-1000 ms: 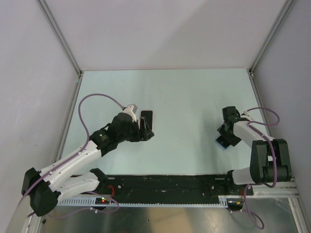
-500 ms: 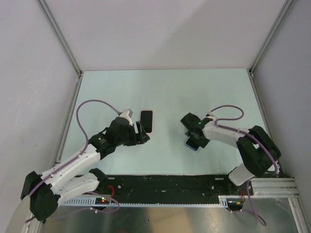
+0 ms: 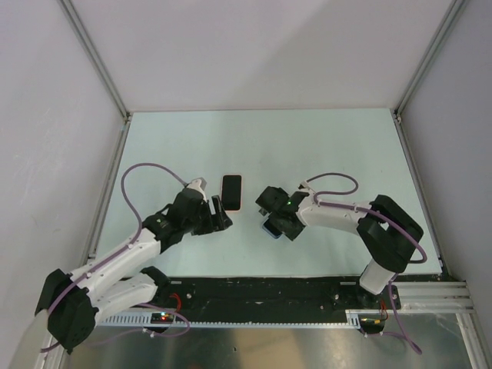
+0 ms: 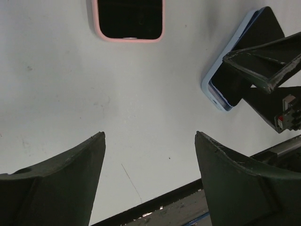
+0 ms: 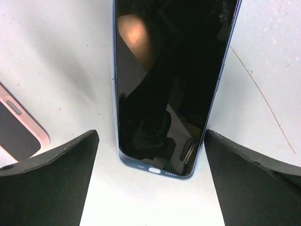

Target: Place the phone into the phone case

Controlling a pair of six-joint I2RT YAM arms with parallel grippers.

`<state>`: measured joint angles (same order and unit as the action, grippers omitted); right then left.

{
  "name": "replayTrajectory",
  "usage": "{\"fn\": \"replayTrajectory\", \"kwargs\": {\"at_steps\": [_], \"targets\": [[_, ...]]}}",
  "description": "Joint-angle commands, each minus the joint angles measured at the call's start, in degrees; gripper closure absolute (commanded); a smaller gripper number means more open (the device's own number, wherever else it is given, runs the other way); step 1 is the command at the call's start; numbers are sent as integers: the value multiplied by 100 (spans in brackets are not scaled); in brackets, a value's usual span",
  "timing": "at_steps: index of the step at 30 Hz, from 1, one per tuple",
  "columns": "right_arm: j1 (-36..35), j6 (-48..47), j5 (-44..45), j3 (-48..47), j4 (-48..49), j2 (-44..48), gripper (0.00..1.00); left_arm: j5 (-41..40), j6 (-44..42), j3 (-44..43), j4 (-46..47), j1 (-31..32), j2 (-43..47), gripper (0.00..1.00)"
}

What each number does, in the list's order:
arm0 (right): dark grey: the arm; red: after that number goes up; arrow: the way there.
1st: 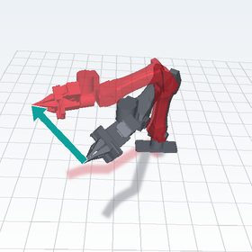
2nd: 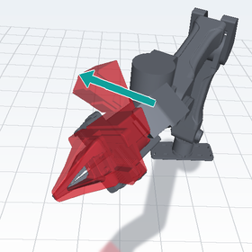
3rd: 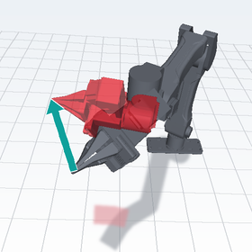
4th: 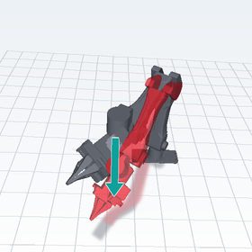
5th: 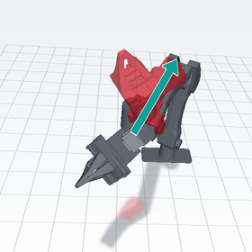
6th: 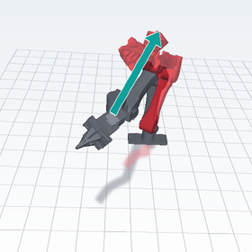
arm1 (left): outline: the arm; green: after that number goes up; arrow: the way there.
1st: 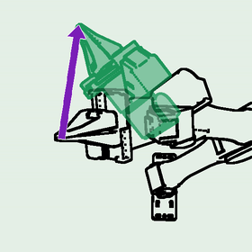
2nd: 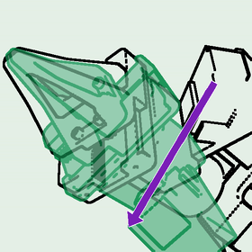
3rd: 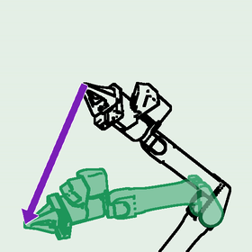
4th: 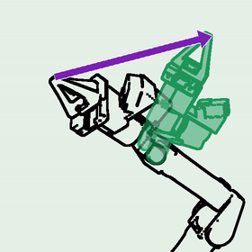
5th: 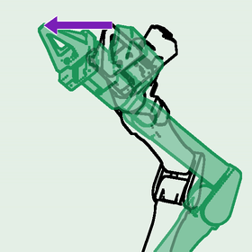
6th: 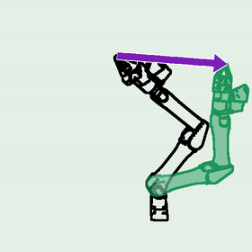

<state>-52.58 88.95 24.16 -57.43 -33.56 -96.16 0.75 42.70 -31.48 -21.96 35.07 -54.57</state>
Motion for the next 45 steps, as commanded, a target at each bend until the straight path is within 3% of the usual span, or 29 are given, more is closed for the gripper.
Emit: {"fn": "replayTrajectory", "kwargs": {"at_steps": [1, 9, 12, 18, 23, 34, 45], "targets": [[-25, 1, 61, -172, -144, 215, 1, 18, 105, -93, 149, -35, -179, 19], [-35, -1158, 536, -126, -1062, 1448, 1, 192, 482, -49, 604, 197, -604, 20], [253, -2028, 719, -5, -1130, 1990, 1, 213, 695, -136, 871, 527, -1004, 21], [2076, -4573, -1123, 629, 975, 2362, 3, 568, 1290, -398, 1726, 868, -2047, 27], [2922, -5631, -2442, 615, 2285, 1723, 4, 687, 2162, -506, 2498, 1058, -2863, 33], [2878, -5802, -3268, 439, 3126, 233, 6, 273, 2850, -1094, 2638, 1366, -3725, 35], [2639, -5457, -3433, 990, 3533, 262, 6, 181, 2509, -1844, 2111, 1363, -4396, 34]]}}
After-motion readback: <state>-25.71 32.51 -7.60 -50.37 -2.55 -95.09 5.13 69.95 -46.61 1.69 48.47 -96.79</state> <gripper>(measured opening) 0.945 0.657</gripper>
